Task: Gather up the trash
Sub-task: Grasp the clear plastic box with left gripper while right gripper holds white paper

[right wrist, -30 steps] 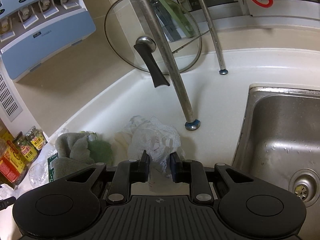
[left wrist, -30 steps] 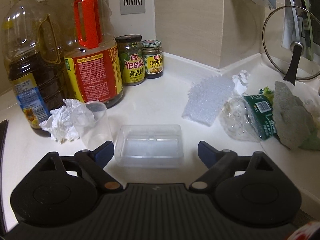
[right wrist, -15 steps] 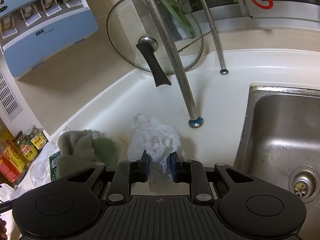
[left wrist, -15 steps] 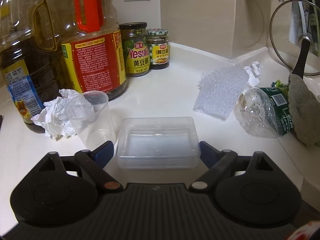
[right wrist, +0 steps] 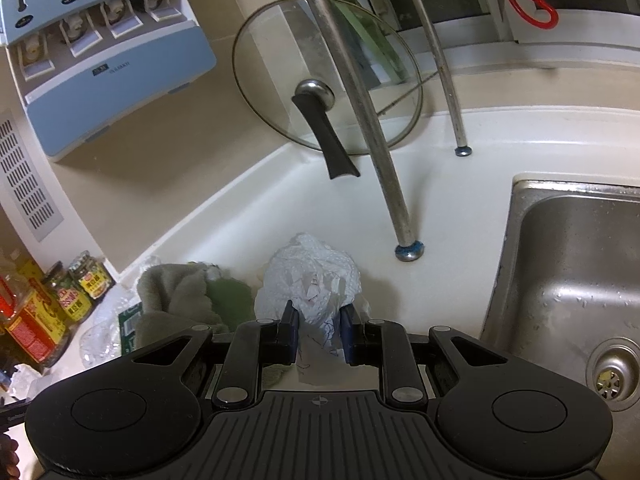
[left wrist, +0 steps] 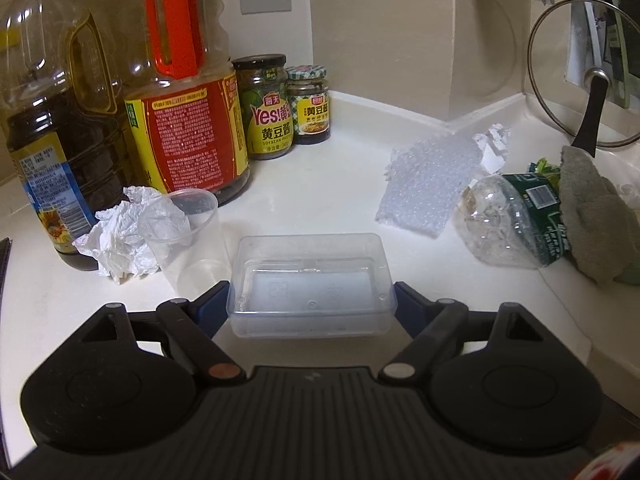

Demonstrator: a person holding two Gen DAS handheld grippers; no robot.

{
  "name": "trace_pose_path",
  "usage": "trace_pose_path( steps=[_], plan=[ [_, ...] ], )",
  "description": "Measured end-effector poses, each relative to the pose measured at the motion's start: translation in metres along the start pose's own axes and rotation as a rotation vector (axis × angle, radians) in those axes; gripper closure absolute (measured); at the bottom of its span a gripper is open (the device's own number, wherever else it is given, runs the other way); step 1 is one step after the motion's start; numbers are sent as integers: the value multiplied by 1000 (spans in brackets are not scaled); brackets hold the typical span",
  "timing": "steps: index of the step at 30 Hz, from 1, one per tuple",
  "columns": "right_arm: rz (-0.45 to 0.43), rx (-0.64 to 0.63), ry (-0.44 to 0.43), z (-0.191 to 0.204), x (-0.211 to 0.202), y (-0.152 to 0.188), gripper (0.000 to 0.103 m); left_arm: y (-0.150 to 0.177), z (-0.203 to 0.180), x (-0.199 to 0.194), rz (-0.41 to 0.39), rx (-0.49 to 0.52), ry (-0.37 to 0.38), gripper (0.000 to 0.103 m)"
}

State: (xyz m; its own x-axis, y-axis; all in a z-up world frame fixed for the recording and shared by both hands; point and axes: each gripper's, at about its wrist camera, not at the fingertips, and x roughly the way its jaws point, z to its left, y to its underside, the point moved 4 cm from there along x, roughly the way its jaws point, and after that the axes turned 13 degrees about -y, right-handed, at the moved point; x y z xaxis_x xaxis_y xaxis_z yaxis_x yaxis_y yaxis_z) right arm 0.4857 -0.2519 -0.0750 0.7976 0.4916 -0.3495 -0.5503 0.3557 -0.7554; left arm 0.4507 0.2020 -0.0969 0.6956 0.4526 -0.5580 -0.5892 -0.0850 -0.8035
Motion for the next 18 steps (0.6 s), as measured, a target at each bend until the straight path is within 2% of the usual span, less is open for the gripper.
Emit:
trace_pose_path(
  steps=[11,18],
  plan=[
    [-8,-37,-130,23,-27,-2,82,5,-7,-55,-34,-16,49,19],
    [39,-39,-274,48,-51,15,82,17,-25,-103,-50,-5,98,19]
  ],
)
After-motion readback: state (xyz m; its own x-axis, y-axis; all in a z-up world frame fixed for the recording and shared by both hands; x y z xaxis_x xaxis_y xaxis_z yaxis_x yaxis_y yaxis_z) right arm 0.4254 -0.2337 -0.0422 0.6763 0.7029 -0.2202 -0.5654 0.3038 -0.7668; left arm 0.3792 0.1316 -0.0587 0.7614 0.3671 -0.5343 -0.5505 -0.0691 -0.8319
